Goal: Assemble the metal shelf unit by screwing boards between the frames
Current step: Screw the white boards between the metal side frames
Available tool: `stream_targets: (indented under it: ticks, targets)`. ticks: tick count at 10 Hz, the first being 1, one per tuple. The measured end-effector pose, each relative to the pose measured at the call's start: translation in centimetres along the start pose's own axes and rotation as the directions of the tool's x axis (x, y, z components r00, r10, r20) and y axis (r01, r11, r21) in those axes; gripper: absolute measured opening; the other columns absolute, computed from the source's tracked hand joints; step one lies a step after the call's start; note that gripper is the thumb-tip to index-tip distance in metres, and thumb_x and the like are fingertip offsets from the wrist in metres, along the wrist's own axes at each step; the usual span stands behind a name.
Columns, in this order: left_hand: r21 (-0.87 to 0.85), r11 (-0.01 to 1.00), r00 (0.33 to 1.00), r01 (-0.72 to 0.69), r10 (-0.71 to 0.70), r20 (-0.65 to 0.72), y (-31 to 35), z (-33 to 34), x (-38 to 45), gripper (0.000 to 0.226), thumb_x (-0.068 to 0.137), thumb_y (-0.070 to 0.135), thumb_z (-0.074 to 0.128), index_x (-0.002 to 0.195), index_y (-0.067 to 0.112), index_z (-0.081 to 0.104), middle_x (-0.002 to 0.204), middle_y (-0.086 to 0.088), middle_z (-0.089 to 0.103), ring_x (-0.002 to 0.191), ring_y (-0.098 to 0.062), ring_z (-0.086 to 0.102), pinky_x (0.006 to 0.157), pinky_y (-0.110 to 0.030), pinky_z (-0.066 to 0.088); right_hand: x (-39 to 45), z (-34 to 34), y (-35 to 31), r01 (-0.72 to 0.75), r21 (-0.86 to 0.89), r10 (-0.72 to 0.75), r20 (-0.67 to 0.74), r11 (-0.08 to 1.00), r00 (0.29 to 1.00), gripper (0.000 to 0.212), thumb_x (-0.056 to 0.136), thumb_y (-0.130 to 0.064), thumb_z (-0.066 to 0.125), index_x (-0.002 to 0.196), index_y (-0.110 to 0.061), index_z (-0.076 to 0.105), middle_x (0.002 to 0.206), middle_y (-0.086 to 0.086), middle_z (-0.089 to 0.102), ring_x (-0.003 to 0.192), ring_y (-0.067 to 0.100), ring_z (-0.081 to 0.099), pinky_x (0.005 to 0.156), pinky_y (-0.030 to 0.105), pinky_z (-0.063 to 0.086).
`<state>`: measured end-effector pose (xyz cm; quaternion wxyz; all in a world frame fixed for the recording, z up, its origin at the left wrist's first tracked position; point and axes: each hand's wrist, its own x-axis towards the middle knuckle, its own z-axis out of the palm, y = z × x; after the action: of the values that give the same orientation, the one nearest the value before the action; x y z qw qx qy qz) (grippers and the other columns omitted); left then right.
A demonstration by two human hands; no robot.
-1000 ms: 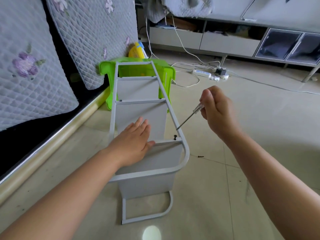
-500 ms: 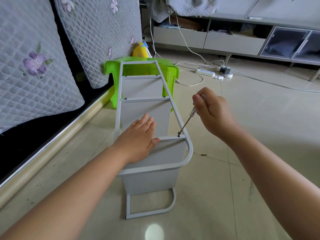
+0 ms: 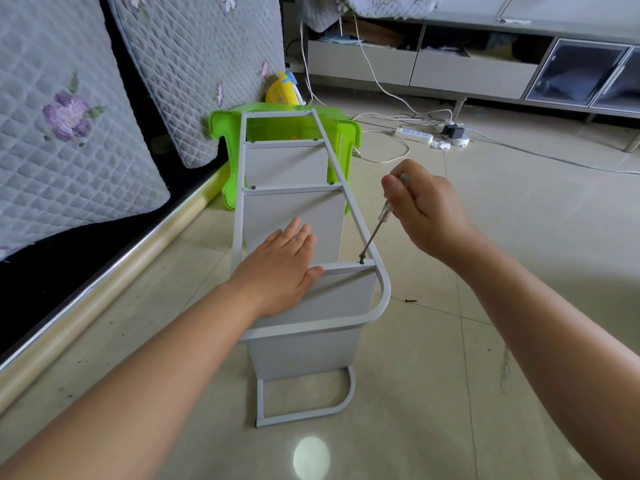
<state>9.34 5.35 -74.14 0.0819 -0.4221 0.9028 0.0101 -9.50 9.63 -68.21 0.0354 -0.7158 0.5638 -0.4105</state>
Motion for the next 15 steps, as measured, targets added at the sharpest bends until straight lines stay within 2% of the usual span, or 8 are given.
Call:
stream_targets:
  ticks: [1, 7, 9, 10, 11, 13, 14, 15]
  targets:
    - [0.001, 1.0, 1.0, -0.002, 0.002, -0.002, 0.0, 0.0, 0.0, 0.06, 0.1, 0.038, 0.014, 0.148, 0.004, -0.001, 0.157, -0.007, -0.008, 0.143, -0.018, -0.016, 0.116, -0.029, -0.004, 0.0, -0.1, 0.0, -0.006, 0.011, 0.006, 0.008, 1.0, 1.0, 0.04, 0.086, -0.029, 0.033, 0.087, 0.005, 0.053, 0.057, -0.018, 0.043, 0.054, -0.001, 0.043, 0.054, 0.01, 0.035]
    - [-0.004, 1.0, 1.0, -0.006, 0.006, -0.002, 0.0, 0.1, 0.0, 0.059, 0.101, 0.037, 0.014, 0.148, 0.006, -0.002, 0.157, -0.005, -0.009, 0.143, -0.017, -0.017, 0.115, -0.028, -0.005, 1.0, -1.6, -1.2, -0.156, -0.055, 0.163, 0.17, 0.986, 0.972, 0.02, 0.093, -0.018, 0.047, 0.075, -0.008, 0.05, 0.054, -0.003, 0.042, 0.044, 0.001, 0.04, 0.047, 0.014, 0.031]
    - [0.01, 1.0, 1.0, -0.011, 0.011, -0.025, -0.2, 0.4, 0.0, 0.072, 0.092, 0.051, -0.003, 0.148, 0.007, 0.0, 0.157, -0.005, -0.008, 0.143, -0.016, -0.016, 0.115, -0.027, -0.005, 1.9, -2.7, -3.2, 0.031, -0.353, 0.095, 0.336, 0.935, 0.937, 0.013, 0.091, -0.018, 0.05, 0.091, -0.008, 0.057, 0.077, 0.01, 0.062, 0.073, 0.024, 0.055, 0.065, 0.03, 0.044]
    - [0.001, 1.0, 1.0, -0.007, 0.007, -0.016, -0.2, 0.4, 0.0, 0.062, 0.099, 0.044, 0.007, 0.148, 0.007, -0.002, 0.157, -0.004, -0.01, 0.143, -0.016, -0.017, 0.114, -0.027, -0.007, 2.0, -2.3, -3.9, 0.119, -0.547, 0.117, 0.378, 0.829, 0.918, 0.02, 0.095, -0.029, 0.042, 0.094, -0.011, 0.051, 0.08, 0.008, 0.053, 0.082, 0.03, 0.052, 0.063, 0.03, 0.038]
    - [-0.005, 1.0, 0.998, -0.025, 0.025, -0.05, -0.3, 0.5, 0.0, 0.092, 0.073, 0.057, -0.018, 0.148, 0.008, -0.002, 0.157, -0.004, -0.009, 0.143, -0.016, -0.018, 0.114, -0.027, -0.007, 2.1, -2.4, -4.6, 0.14, -0.613, 0.14, 0.385, 0.778, 0.912, 0.021, 0.097, -0.032, 0.035, 0.086, -0.014, 0.037, 0.076, 0.005, 0.042, 0.074, 0.027, 0.042, 0.061, 0.028, 0.03]
    - [-0.03, 1.0, 0.999, 0.0, -0.001, -0.039, -0.6, 0.2, -0.4, 0.093, 0.071, 0.057, -0.018, 0.149, 0.008, -0.002, 0.157, -0.003, -0.011, 0.142, -0.016, -0.018, 0.115, -0.03, -0.007, 2.0, -3.5, -5.3, 0.061, -0.49, 0.22, 0.495, 0.87, 0.84, 0.007, 0.093, -0.011, 0.036, 0.095, -0.005, 0.04, 0.09, 0.014, 0.055, 0.081, 0.03, 0.048, 0.071, 0.035, 0.04]
    - [-0.003, 0.999, 0.999, 0.048, -0.048, -0.002, -1.0, 0.1, -0.7, 0.07, 0.091, 0.049, -0.007, 0.148, 0.01, -0.005, 0.156, -0.002, -0.015, 0.142, -0.015, -0.019, 0.114, -0.031, -0.01, 2.4, -3.8, -5.4, 0.075, -0.503, 0.225, 0.508, 0.861, 0.831, 0.019, 0.095, -0.021, 0.044, 0.104, -0.006, 0.052, 0.101, 0.013, 0.059, 0.092, 0.029, 0.052, 0.075, 0.033, 0.041]
    - [0.041, 0.999, 1.0, 0.027, -0.027, -0.003, -1.1, 0.5, -1.1, 0.092, 0.069, 0.055, -0.02, 0.149, 0.012, -0.004, 0.156, 0.0, -0.013, 0.142, -0.014, -0.017, 0.114, -0.03, -0.009, 3.0, -3.6, -5.7, 0.094, -0.555, 0.231, 0.486, 0.826, 0.843, 0.028, 0.094, -0.032, 0.046, 0.101, -0.007, 0.056, 0.09, 0.009, 0.054, 0.084, 0.025, 0.047, 0.068, 0.028, 0.036]
